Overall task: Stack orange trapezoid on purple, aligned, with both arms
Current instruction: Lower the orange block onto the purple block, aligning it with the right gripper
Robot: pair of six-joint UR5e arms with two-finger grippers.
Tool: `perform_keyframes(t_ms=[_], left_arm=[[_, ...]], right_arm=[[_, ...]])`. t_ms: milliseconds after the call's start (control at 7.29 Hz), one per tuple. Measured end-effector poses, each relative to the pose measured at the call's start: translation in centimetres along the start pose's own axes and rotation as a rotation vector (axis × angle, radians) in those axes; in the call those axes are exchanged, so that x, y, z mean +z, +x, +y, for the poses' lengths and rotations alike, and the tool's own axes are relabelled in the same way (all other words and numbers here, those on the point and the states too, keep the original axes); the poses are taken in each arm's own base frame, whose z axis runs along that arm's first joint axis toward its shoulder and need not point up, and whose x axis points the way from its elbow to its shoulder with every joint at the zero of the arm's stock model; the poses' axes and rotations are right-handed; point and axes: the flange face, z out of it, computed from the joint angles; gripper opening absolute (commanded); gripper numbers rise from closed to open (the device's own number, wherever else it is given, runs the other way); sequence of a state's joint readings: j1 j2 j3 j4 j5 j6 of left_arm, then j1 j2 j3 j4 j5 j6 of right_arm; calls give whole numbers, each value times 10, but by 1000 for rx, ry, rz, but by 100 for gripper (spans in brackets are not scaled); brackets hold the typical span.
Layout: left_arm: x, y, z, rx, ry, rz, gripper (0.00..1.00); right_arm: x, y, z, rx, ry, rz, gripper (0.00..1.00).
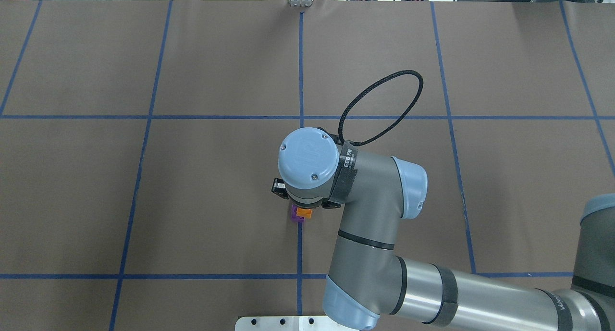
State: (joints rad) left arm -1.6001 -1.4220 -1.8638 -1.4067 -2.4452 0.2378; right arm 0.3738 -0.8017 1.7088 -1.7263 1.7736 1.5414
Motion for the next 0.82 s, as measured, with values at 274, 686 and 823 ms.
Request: perform_keyframes(t_ms=[274, 686, 823], left_arm=[[1, -1, 0, -1, -1, 0, 100], [2, -2, 0, -1, -3, 1, 100], [2, -2, 0, -1, -4, 1, 100]], right_arm=[[-1, -2, 2, -13, -1, -3, 0], [0, -5, 4, -26, 3, -3, 0], [1, -5, 6, -30, 10, -1, 0]])
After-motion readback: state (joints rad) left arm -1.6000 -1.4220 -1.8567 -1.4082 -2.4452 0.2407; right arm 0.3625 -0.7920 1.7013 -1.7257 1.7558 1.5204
